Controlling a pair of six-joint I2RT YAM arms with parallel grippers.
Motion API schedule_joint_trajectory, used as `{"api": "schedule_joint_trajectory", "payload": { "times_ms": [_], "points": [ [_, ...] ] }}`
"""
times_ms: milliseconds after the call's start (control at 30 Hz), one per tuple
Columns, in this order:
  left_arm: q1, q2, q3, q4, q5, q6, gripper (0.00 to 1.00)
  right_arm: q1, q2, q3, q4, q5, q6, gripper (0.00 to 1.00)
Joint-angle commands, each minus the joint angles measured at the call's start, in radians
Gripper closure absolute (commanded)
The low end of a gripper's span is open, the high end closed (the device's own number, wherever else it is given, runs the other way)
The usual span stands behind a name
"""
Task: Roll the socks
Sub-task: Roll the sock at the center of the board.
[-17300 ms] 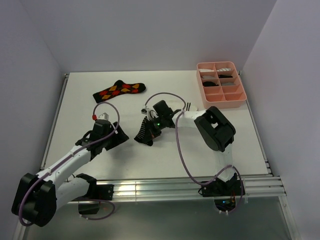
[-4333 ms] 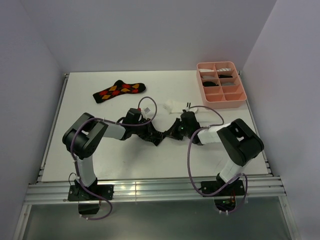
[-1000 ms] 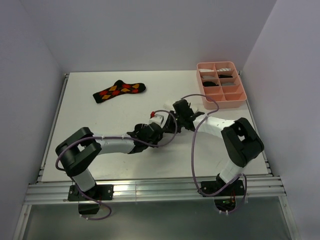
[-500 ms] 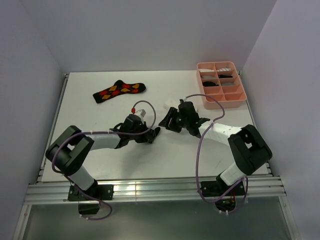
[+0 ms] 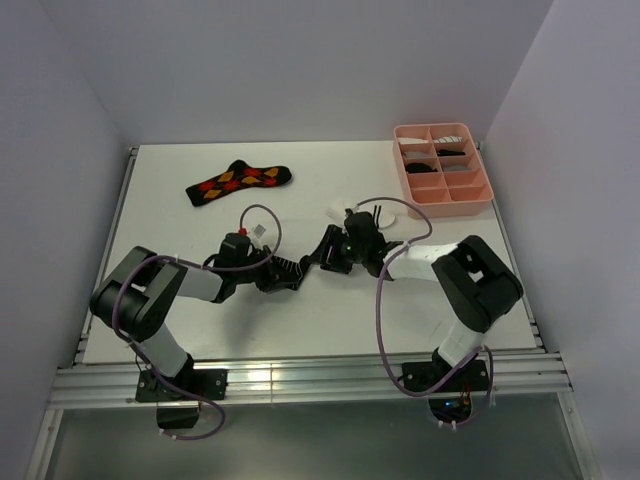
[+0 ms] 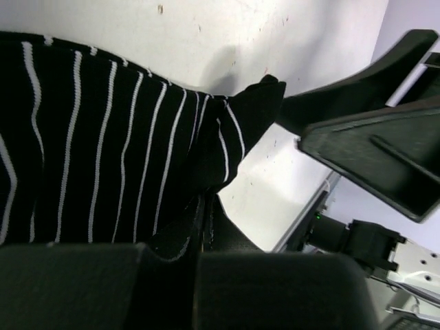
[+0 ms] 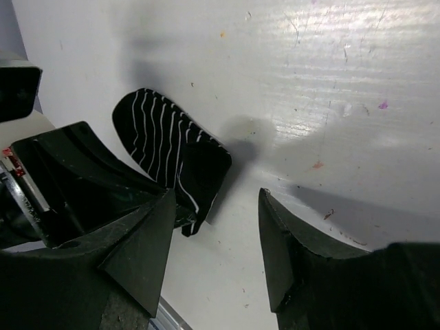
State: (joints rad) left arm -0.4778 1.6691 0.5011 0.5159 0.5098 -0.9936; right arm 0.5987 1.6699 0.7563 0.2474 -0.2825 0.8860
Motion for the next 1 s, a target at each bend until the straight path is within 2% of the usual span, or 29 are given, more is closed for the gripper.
{"api": "schedule_joint_trajectory", "payload": {
  "times_ms": [0, 267, 433, 467, 567, 600, 667, 700, 733, 900, 967],
  "points": [
    [0.008, 0.011, -0.021, 0.056, 0.056, -0.039, 0.99, 0.019, 0.03, 0.024, 0.064, -0.009, 0.013, 0.42],
    [0.019, 0.026, -0.038, 0.085, 0.067, -0.065, 0.99, 0.05, 0.112, 0.063, 0.098, -0.029, 0.027, 0.43],
    [0.031, 0.027, -0.056, 0.09, 0.059, -0.074, 0.99, 0.061, 0.146, 0.078, 0.087, -0.04, 0.03, 0.48],
    [0.031, 0.032, -0.058, 0.091, 0.061, -0.079, 0.99, 0.064, 0.155, 0.08, 0.078, -0.041, 0.03, 0.5],
    [0.036, 0.038, -0.059, 0.092, 0.061, -0.08, 0.99, 0.065, 0.154, 0.089, 0.032, -0.027, 0.015, 0.66],
    [0.036, 0.038, -0.059, 0.084, 0.056, -0.079, 0.99, 0.065, 0.152, 0.097, 0.009, -0.012, 0.002, 0.76],
    [0.036, 0.032, -0.052, 0.063, 0.046, -0.057, 0.99, 0.065, 0.14, 0.121, -0.066, 0.005, -0.025, 0.86],
    [0.036, 0.027, -0.046, 0.047, 0.038, -0.048, 0.99, 0.065, 0.137, 0.132, -0.095, 0.015, -0.035, 0.97],
    [0.036, 0.018, -0.035, 0.009, 0.024, -0.036, 0.99, 0.065, 0.131, 0.146, -0.159, 0.041, -0.044, 1.0],
    [0.031, -0.031, 0.005, -0.097, -0.031, 0.061, 0.99, 0.065, 0.132, 0.288, -0.408, 0.143, -0.108, 1.0],
    [0.019, -0.064, 0.034, -0.137, -0.081, 0.111, 0.9, 0.065, 0.148, 0.354, -0.523, 0.187, -0.125, 1.0]
  ]
}}
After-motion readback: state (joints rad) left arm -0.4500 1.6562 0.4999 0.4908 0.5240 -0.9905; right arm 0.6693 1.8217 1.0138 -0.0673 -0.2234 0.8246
